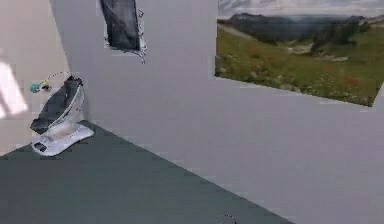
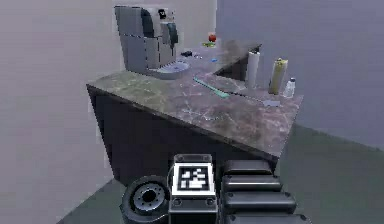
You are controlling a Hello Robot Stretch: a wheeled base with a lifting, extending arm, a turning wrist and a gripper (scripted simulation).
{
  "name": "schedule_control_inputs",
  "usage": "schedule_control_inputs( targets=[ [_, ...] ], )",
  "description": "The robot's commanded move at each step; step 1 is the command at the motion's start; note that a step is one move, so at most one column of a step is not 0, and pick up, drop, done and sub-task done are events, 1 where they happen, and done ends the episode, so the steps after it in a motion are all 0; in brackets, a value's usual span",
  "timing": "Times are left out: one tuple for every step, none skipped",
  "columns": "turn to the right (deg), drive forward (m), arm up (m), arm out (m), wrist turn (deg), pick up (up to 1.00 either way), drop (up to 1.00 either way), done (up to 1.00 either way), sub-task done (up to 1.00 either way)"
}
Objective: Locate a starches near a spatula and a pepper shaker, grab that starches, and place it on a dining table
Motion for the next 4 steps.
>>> schedule_control_inputs(
  targets=[
    [-45.0, 0.0, 0.0, 0.0, 0.0, 0.0, 0.0, 0.0, 0.0],
    [-45.0, 0.0, 0.0, 0.0, 0.0, 0.0, 0.0, 0.0, 0.0],
    [-45.0, 0.0, 0.0, 0.0, 0.0, 0.0, 0.0, 0.0, 0.0],
    [-39.0, 0.0, 0.0, 0.0, 0.0, 0.0, 0.0, 0.0, 0.0]
  ],
)
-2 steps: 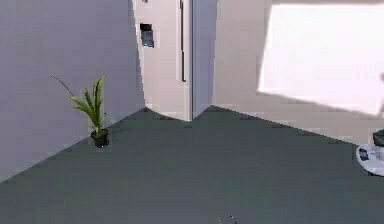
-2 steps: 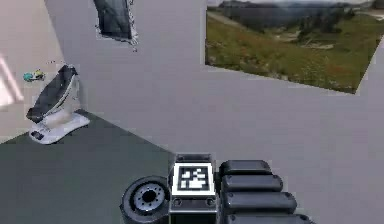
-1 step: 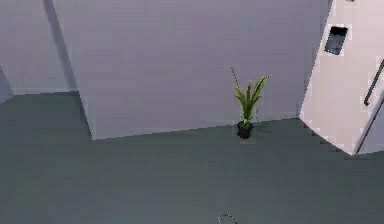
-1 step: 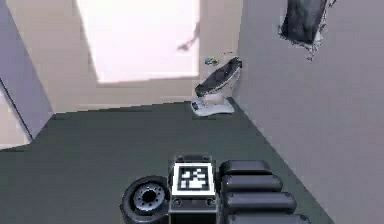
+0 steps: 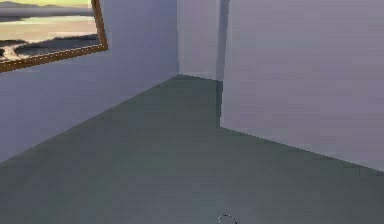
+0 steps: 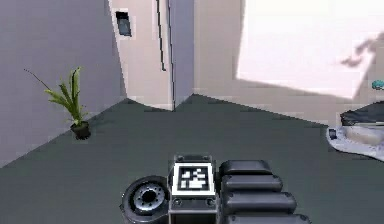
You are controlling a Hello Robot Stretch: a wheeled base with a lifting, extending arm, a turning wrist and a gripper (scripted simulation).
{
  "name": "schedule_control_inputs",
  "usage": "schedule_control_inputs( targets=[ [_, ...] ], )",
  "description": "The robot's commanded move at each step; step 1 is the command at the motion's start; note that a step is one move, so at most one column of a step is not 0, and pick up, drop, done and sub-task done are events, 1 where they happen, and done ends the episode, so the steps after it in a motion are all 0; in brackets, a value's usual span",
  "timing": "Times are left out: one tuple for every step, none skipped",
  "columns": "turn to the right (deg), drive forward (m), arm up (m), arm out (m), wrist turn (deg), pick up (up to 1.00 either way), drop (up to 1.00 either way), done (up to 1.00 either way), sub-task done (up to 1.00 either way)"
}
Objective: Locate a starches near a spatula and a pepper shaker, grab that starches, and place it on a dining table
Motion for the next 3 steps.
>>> schedule_control_inputs(
  targets=[
    [0.0, 0.25, 0.0, 0.0, 0.0, 0.0, 0.0, 0.0, 0.0],
    [-3.0, 0.0, 0.0, 0.0, 0.0, 0.0, 0.0, 0.0, 0.0],
    [0.0, 1.0, 0.0, 0.0, 0.0, 0.0, 0.0, 0.0, 0.0]
  ],
)
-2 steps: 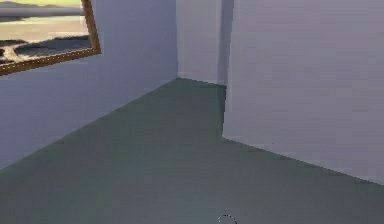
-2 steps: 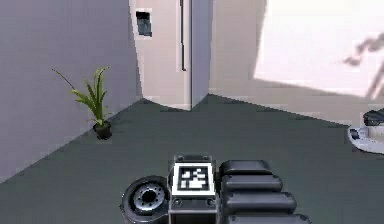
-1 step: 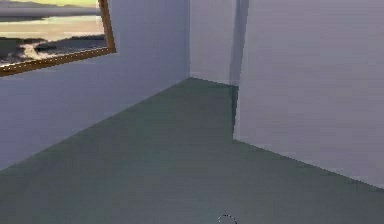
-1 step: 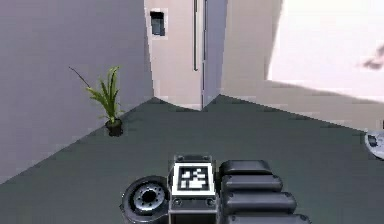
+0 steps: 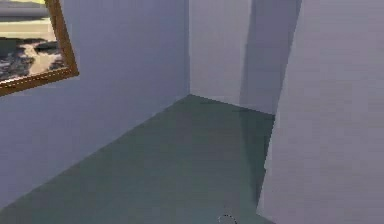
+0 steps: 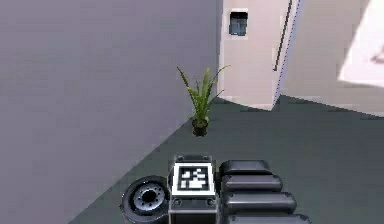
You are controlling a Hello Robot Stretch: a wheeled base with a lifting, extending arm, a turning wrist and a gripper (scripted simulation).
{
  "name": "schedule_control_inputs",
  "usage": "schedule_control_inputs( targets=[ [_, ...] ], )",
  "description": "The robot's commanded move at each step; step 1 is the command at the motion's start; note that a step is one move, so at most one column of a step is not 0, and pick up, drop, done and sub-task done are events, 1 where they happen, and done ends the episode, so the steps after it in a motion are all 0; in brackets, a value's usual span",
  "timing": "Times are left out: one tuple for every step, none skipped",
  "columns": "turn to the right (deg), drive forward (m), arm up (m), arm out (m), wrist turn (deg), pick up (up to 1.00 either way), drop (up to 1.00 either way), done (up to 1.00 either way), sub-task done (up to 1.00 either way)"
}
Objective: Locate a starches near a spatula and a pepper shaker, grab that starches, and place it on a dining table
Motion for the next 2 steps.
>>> schedule_control_inputs(
  targets=[
    [0.0, 0.6, 0.0, 0.0, 0.0, 0.0, 0.0, 0.0, 0.0],
    [6.0, 0.0, 0.0, 0.0, 0.0, 0.0, 0.0, 0.0, 0.0]
  ],
)
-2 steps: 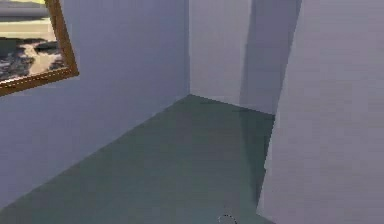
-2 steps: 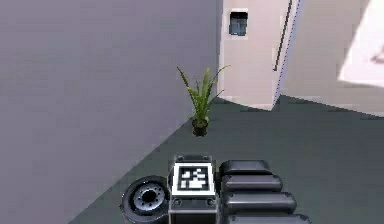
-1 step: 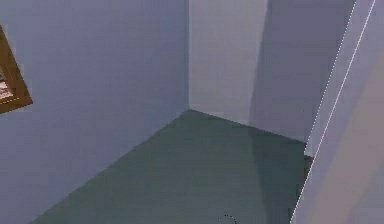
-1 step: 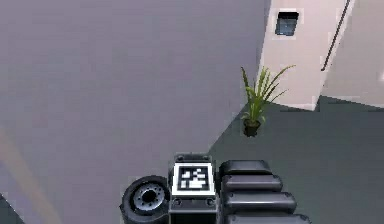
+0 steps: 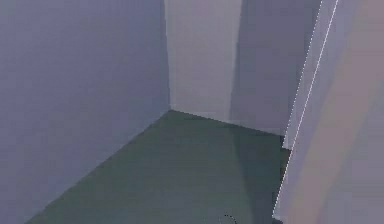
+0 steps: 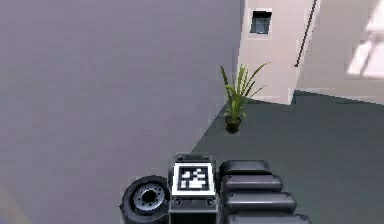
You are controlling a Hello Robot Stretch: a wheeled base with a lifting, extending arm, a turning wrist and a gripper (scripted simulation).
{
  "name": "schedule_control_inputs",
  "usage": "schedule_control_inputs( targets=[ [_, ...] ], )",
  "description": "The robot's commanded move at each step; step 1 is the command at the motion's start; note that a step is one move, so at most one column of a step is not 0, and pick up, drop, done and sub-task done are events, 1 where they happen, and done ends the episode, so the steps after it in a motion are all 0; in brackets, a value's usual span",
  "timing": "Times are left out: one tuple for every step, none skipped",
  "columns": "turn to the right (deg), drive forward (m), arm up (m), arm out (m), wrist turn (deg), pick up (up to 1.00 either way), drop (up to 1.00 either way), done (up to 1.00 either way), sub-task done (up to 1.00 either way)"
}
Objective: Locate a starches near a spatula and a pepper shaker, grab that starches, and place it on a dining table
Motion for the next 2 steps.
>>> schedule_control_inputs(
  targets=[
    [0.0, 0.2, 0.0, 0.0, 0.0, 0.0, 0.0, 0.0, 0.0],
    [15.0, 0.0, 0.0, 0.0, 0.0, 0.0, 0.0, 0.0, 0.0]
  ],
)
